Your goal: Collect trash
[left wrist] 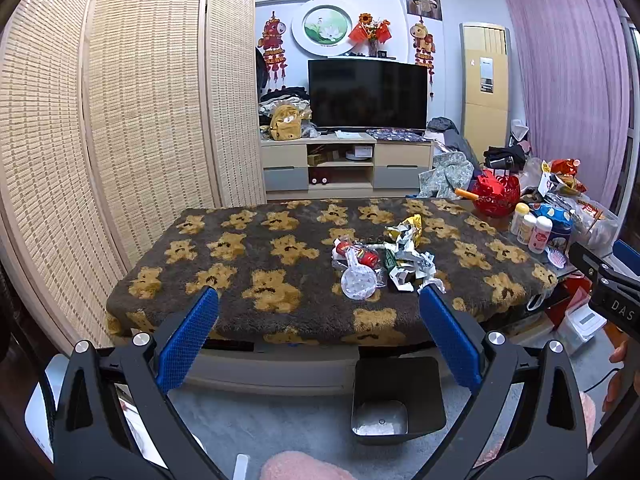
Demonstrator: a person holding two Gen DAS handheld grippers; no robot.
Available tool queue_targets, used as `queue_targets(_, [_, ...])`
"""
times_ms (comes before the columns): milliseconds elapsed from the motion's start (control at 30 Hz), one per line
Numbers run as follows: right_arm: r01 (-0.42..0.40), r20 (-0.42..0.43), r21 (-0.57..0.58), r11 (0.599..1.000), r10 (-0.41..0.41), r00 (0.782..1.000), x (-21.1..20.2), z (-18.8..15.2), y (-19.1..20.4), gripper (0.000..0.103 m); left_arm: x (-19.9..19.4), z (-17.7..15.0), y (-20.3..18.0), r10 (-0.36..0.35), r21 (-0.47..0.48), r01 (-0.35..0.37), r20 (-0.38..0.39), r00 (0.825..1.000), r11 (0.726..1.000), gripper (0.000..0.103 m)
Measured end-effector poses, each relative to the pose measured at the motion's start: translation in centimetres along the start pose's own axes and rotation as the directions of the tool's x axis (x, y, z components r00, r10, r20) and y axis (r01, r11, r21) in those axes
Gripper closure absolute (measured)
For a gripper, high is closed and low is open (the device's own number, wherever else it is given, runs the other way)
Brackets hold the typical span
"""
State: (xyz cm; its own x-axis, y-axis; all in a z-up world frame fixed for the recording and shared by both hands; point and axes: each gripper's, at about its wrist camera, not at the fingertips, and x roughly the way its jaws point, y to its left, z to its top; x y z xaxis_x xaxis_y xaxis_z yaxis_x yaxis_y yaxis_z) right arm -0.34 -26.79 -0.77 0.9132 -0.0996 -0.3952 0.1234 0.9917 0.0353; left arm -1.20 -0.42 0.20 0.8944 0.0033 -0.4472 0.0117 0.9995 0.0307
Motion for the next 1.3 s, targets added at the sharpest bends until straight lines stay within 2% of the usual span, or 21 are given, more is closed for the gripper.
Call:
queue_targets(200, [-0.008, -0.015, 0.020, 1.000, 0.008, 1.000, 1.0, -0.2, -0.5, 0.003, 0.7, 0.1, 0.0, 0.001, 0.001, -0.001, -0.011, 1.000, 1.000, 0.008])
queue_targets(367, [-0.008, -0.048, 0.046, 0.999, 0.010, 0.999, 3.0, -0.3, -1.2, 0.003, 3.0, -0.2, 0.1, 0.015, 0.009, -0.014, -0.044, 0.999, 1.000, 0.008])
queue_targets(500, [0.014, -0.064, 0.068, 0.998, -0.010, 0.998, 5.4, 0.0, -2.1, 0.003, 5.6, -0.3, 0.6, -0.005, -0.006, 0.004, -0.064, 0.998, 1.000, 0.008])
queue_targets(700, [0.020, -0.160, 0.070, 0.997, -0.008, 0.987, 11.6, -0.9, -2.1, 0.003, 12.0, -0.6, 0.0, -0.003, 0.040, 0.008, -0.132, 0.991, 0.999, 0.008])
queue_targets(867, [-0.008, -0.261, 0.055, 0.998, 0.023, 0.965, 17.6, -3.2, -1.2, 0.003, 16.8, -1.4, -0.4, 0.007, 0.059, 0.004, -0.189, 0.982, 0.998, 0.008])
queue_targets(1000, [-0.041, -0.288, 0.059, 0.997, 0.056, 0.956, 21.2, -4.7, -0.4, 0.003, 20.7, -2.1, -0.8, 0.000, 0.075, 0.018, -0.235, 0.972, 0.997, 0.008])
queue_targets(1100, [-0.079, -0.303, 0.059, 0.995, 0.093, 0.948, 23.7, -5.8, 0.4, 0.003, 23.9, -2.7, -1.0, -0.043, 0.060, 0.063, -0.280, 0.959, 0.996, 0.008])
queue_targets(1133, [-0.087, -0.312, 0.055, 0.995, 0.099, 0.945, 24.4, -6.0, 0.7, 0.006, 24.7, -2.8, -1.1, -0.054, 0.055, 0.073, -0.290, 0.955, 0.996, 0.008])
queue_targets(1267, [-0.142, -0.371, 0.026, 0.990, 0.141, 0.918, 27.7, -7.3, 2.1, 0.029, 28.3, -3.1, -1.8, -0.102, 0.029, 0.118, -0.329, 0.939, 0.993, 0.008])
queue_targets(1300, [-0.153, -0.382, 0.025, 0.988, 0.150, 0.912, 28.4, -7.5, 2.3, 0.031, 29.3, -3.1, -2.1, -0.111, 0.029, 0.129, -0.341, 0.934, 0.991, 0.009])
